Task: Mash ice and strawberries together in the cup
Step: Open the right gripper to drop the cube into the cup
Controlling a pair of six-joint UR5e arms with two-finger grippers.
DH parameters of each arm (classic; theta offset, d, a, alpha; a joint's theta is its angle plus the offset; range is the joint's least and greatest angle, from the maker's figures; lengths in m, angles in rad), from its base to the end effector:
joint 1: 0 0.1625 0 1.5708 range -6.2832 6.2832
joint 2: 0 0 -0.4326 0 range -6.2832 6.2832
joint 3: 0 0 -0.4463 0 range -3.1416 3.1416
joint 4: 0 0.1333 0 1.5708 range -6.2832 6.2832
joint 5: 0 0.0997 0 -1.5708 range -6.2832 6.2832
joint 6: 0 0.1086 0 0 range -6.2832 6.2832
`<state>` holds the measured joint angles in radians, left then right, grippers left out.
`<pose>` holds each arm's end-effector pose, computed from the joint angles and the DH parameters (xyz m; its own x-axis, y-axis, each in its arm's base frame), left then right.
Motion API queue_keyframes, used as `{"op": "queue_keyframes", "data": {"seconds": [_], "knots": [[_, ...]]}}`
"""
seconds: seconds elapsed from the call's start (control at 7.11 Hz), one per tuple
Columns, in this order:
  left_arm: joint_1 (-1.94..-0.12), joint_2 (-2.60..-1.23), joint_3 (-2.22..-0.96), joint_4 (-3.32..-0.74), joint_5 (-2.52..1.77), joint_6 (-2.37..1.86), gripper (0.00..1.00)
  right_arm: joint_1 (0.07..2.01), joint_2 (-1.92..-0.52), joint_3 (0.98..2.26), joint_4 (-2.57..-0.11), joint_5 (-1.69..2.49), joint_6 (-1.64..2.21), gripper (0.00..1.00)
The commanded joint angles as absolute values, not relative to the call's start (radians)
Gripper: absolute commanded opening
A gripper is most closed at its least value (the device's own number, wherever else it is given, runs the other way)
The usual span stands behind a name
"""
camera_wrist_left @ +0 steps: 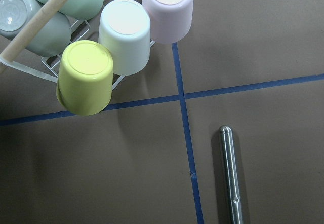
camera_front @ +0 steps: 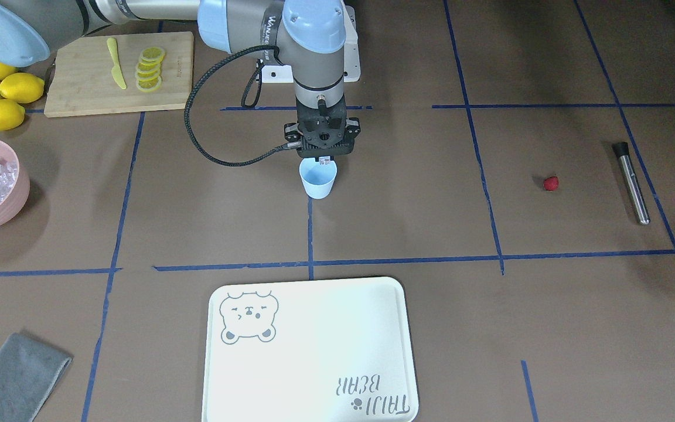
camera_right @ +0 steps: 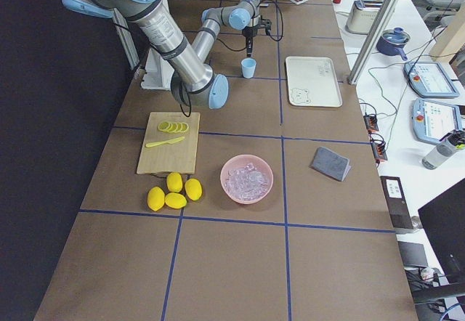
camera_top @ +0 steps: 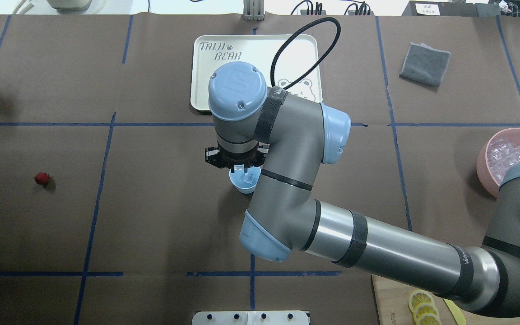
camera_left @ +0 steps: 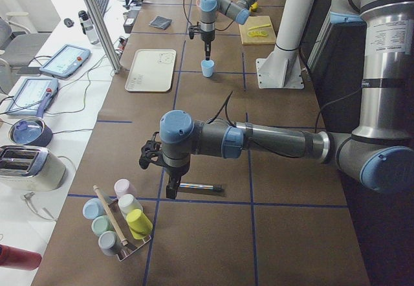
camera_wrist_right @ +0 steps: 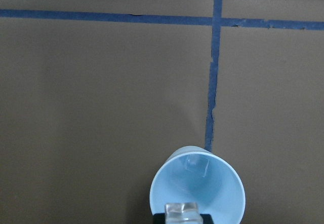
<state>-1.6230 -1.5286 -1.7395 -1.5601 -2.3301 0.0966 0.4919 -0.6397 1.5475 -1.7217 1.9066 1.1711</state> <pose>-0.0863 -0.5288 0.6051 0.7301 0.1371 -0.6695 -0.0187 0.9833 0.1810 -0.6279 -0.4471 0.0751 0.6862 -0.0492 0.7258 0.0223 0.9987 0.0465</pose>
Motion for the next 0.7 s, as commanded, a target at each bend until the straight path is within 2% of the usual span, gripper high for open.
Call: {"op": "queue_keyframes", "data": {"seconds": [0.0, 0.28, 0.42, 0.56], "knots": [[-1.623, -1.528, -1.740, -1.562, -2.330, 0.097, 1.00, 0.485, -0.643, 1.531, -1.717, 1.905, 1.173, 0.02], [-1.623, -1.528, -1.740, -1.562, -2.330, 0.097, 1.00, 0.485, -0.649, 1.528, -1.724, 1.910, 1.172, 0.10], [-1.623, -1.528, -1.738, -1.562, -2.330, 0.097, 1.00, 0.486, -0.649, 1.528, -1.724, 1.911, 1.172, 0.20], [-1.623, -1.528, -1.738, -1.562, -2.330, 0.097, 1.00, 0.486, -0.650, 1.528, -1.724, 1.913, 1.172, 0.40]]}}
